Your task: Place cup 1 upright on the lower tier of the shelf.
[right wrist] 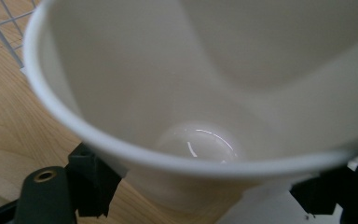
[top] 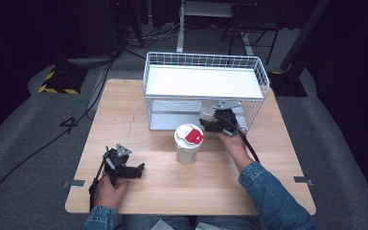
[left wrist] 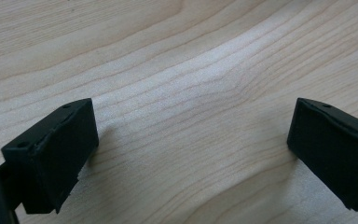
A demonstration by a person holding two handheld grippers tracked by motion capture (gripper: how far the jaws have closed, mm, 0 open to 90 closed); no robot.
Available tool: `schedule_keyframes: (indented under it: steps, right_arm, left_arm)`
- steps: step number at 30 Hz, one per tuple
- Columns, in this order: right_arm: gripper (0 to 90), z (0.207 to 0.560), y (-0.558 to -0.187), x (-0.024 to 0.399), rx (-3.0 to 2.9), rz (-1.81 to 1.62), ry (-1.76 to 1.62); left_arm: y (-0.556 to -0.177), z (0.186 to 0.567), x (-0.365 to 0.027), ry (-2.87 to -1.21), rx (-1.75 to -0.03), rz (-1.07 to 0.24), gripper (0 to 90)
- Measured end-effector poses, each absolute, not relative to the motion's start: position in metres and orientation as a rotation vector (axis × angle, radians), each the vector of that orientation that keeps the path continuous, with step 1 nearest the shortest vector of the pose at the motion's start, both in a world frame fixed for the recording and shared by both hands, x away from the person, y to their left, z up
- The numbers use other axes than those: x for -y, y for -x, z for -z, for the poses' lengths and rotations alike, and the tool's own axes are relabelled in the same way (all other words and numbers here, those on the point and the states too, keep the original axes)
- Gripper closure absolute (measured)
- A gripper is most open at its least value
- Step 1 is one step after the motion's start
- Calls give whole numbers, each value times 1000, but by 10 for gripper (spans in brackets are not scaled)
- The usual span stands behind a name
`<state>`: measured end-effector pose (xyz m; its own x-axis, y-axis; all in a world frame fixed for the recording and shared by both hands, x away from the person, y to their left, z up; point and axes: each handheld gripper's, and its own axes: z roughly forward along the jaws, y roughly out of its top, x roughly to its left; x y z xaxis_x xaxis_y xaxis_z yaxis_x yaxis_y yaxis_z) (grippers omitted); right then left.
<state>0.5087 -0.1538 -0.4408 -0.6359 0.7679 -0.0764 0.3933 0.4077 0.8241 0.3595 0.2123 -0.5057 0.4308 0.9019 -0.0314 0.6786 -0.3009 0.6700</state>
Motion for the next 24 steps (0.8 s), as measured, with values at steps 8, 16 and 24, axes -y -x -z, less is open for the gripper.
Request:
schedule_keyframes:
  steps: [8, 16, 24]
  right_arm:
    - [226, 448, -517, 148, -2194, -1112, -972]
    - [226, 453, -517, 143, -2195, -1105, -968]
    - [226, 460, -522, 141, -2190, -1085, -968]
  left_arm:
    - [-359, 506, -212, -2075, -1326, -472, 24]
    - [-359, 506, -212, -2075, -1327, -473, 23]
    - [-359, 506, -212, -2075, -1326, -473, 24]
